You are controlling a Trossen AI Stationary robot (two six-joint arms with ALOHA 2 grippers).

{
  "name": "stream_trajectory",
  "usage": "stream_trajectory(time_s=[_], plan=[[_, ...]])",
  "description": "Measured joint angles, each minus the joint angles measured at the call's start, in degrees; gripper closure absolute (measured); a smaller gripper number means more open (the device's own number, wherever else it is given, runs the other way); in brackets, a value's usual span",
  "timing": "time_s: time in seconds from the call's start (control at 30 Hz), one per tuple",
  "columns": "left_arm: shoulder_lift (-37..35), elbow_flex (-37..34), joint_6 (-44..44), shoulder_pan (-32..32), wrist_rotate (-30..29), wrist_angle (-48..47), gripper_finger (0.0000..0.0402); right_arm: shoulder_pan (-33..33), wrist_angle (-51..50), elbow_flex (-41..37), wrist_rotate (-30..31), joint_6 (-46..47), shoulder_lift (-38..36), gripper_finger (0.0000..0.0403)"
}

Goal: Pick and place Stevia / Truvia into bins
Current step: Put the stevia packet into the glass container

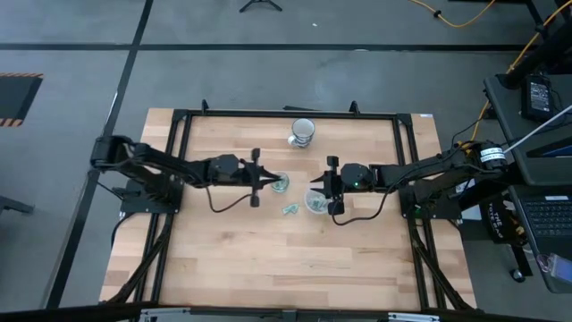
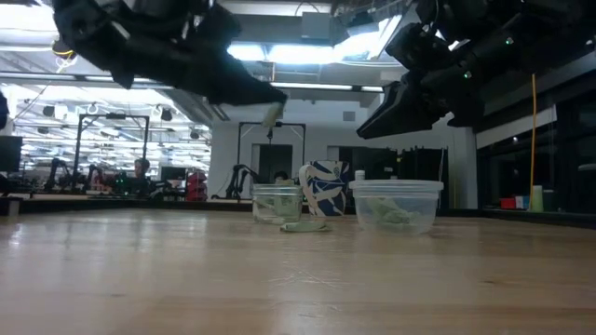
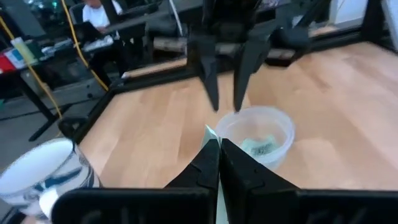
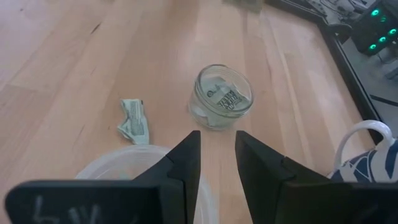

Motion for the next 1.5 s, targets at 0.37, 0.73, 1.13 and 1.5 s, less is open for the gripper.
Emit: stream_trajectory(time_s=[0.37,0.73,1.13,1.5], plan=[[11.2,2.4,-3.5,3.9,2.5,6.3,0.0398,0.0,-0.1,0.0,0.0,0.0,0.0,0.0298],[18.2,3.1,-6.8,4.9,3.9,6.0,0.0398,0.0,-0.2,0.0,0.1,0.0,0.0,0.0298],[19.0,3.1,-9.7,4.8,3.9,4.4,0.0398,0.0,-0.2,0.0,0.0,0.0,0.0,0.0298],[17.6,6.4,-11.5,4.8,5.2,-7.2,0.0398,0.0,-0.1,0.0,0.0,0.0,0.0,0.0298]])
